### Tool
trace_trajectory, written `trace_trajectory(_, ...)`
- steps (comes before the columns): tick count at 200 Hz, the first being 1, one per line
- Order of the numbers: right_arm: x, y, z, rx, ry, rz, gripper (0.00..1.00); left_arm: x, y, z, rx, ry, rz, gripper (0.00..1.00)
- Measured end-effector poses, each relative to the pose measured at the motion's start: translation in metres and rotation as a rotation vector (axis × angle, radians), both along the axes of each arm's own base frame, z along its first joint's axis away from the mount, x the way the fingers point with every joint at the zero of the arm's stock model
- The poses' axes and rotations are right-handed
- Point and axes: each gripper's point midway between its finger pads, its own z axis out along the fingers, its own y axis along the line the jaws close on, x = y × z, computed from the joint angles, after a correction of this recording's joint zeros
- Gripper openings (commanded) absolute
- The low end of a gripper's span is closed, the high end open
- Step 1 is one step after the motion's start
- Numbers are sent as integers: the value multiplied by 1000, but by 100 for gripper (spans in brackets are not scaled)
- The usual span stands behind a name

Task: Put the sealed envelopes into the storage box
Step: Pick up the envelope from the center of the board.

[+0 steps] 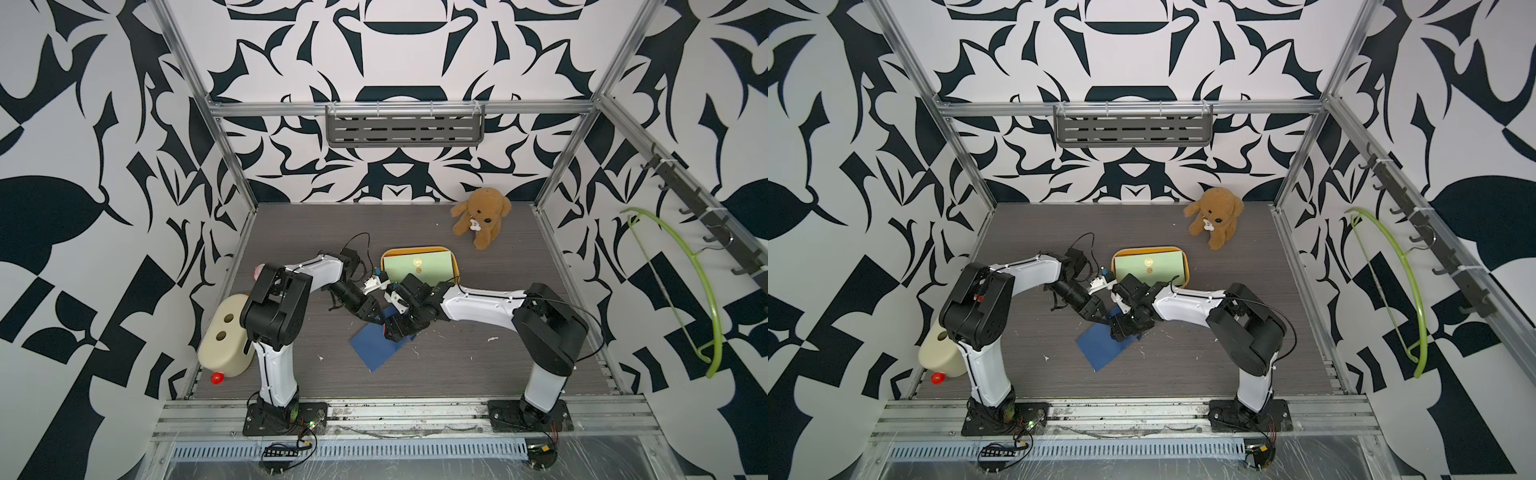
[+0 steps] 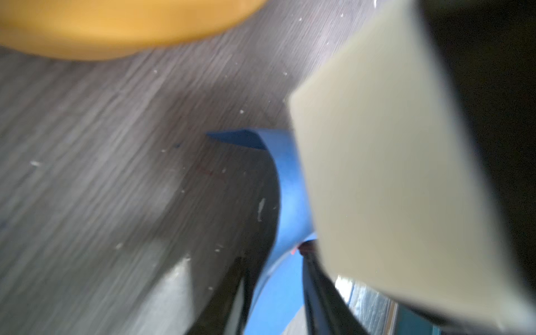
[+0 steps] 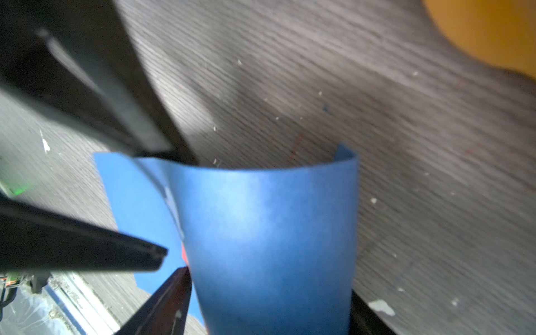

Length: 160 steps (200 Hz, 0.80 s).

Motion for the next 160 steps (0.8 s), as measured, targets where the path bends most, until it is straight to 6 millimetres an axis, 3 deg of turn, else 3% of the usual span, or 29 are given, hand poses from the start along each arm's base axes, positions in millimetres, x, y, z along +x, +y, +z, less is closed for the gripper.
trace_trajectory(9,1,-2,0,-1,4,-4,74,0,-1,3,-14,-3,-1,9)
trace_trajectory(51,1,-11,3,-13,16,-6,83,-2,-6,9,-46,2,-2,0)
trace_trajectory(85,6,-30,21,-42,-22,-17,94,-7,-13,26,-91,-4,-3,0)
trace_trajectory(112,18,-59,49,-64,-79,-76,99,-14,-16,40,-106,-23,-13,0)
trace_trajectory(160,65,-133,104,-72,-173,-309,99,-33,-25,51,-86,-18,-50,0)
